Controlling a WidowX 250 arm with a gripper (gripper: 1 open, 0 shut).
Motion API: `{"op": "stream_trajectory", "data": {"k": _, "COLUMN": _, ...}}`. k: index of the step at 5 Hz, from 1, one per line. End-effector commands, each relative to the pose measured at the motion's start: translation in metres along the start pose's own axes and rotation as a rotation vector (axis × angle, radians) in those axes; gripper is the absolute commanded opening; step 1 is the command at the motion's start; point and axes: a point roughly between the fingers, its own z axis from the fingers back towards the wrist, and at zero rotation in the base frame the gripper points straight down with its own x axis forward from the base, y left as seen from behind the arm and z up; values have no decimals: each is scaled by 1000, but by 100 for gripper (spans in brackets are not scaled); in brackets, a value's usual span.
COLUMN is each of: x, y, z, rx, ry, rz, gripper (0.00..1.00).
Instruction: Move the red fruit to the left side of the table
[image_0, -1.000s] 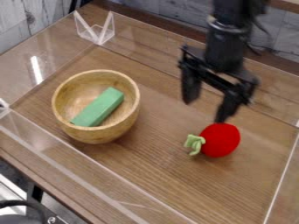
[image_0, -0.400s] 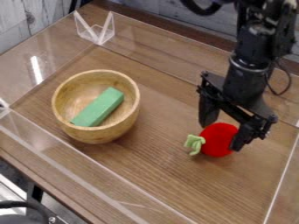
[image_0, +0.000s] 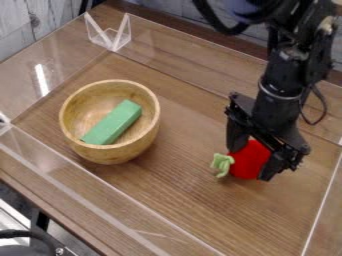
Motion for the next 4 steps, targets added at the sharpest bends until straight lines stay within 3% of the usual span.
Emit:
{"op": "stream_trajectory", "data": {"k": 1, "x": 5, "y": -1, "z": 0, "rx": 12, "ry": -44, "rz": -15, "gripper": 100}}
{"op": "stream_trajectory", "data": {"k": 2, "x": 7, "y": 1, "z": -5, "rx": 20, "ry": -61, "rz": -8, "gripper": 100}}
{"op": "stream_trajectory", "data": {"k": 3, "x": 9, "y": 1, "z": -8, "rx": 31, "ry": -76, "rz": 4, "gripper": 0}}
{"op": "stream_trajectory", "data": {"k": 4, "x": 8, "y": -2, "z": -1, "rx": 40, "ry": -97, "rz": 37, "gripper": 0}}
